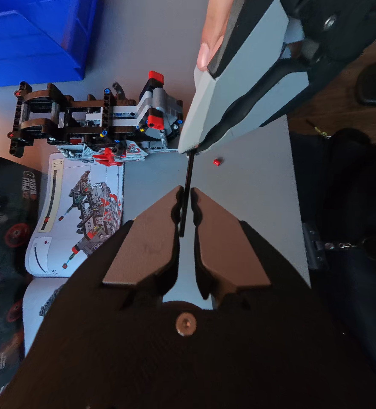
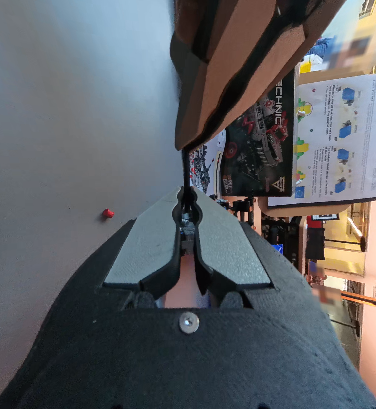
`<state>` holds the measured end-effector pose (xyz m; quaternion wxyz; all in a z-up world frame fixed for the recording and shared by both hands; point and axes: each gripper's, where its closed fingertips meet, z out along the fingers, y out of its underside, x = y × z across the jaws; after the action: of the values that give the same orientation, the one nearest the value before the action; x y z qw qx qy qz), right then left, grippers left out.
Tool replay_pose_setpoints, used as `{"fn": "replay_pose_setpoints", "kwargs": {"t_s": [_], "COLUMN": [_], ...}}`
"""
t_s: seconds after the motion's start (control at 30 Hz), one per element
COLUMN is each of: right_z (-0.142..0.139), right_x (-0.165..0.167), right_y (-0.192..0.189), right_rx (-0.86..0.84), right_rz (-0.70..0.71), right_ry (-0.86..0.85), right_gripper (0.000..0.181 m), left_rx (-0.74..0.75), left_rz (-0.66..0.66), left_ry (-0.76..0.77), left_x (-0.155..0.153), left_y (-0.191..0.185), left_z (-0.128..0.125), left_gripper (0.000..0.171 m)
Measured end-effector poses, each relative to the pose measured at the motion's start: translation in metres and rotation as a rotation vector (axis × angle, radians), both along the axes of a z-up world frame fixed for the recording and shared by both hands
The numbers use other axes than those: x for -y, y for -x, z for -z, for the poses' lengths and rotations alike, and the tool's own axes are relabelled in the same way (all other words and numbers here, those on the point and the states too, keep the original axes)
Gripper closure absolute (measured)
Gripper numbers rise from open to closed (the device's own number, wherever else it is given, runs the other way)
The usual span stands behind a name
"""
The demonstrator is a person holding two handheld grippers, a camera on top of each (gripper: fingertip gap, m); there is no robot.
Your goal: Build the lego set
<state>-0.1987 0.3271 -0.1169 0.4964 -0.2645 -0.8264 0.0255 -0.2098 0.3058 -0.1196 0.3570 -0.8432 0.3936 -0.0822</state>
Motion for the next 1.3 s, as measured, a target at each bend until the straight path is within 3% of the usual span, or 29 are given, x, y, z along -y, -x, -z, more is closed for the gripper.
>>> {"fn": "replay_pose_setpoints", "kwargs": {"t_s": [0.5,0.6,0.7,0.8,0.87,1.0,1.1,1.3], "right_z": [-0.005,-0.019,-0.025,-0.015,-0.017,-0.006,0.003,0.004], "right_x": [-0.01,-0.02,-0.053,-0.068,-0.071,-0.068,-0.063,-0.058], "right_y": [0.002,-0.011,-0.036,-0.055,-0.056,-0.044,-0.036,-0.03], "right_rx": [-0.096,-0.15,-0.192,-0.147,-0.16,-0.072,-0.031,-0.047], "right_rz": [0.033,0.071,0.136,0.091,0.039,0.004,-0.031,-0.079], "right_ry": [0.032,0.239,0.469,0.732,0.79,0.777,0.71,0.683], "right_gripper": [0.176,0.169,0.143,0.144,0.145,0.142,0.149,0.152], "left_rx": [-0.133,-0.177,-0.194,-0.243,-0.272,-0.285,-0.312,-0.36], "left_rz": [-0.006,-0.058,-0.069,-0.055,-0.057,-0.083,-0.107,-0.124], "left_ry": [-0.024,-0.039,-0.013,0.002,0.013,0.05,0.071,0.094], "left_x": [-0.01,-0.021,-0.022,-0.02,-0.021,-0.024,-0.023,-0.019], "left_y": [0.004,0.016,0.017,0.012,0.012,0.014,0.018,0.023], "left_z": [0.002,0.001,0.004,0.006,0.008,0.007,0.005,0.001], "left_gripper": [0.171,0.171,0.171,0.171,0.171,0.171,0.171,0.171]}}
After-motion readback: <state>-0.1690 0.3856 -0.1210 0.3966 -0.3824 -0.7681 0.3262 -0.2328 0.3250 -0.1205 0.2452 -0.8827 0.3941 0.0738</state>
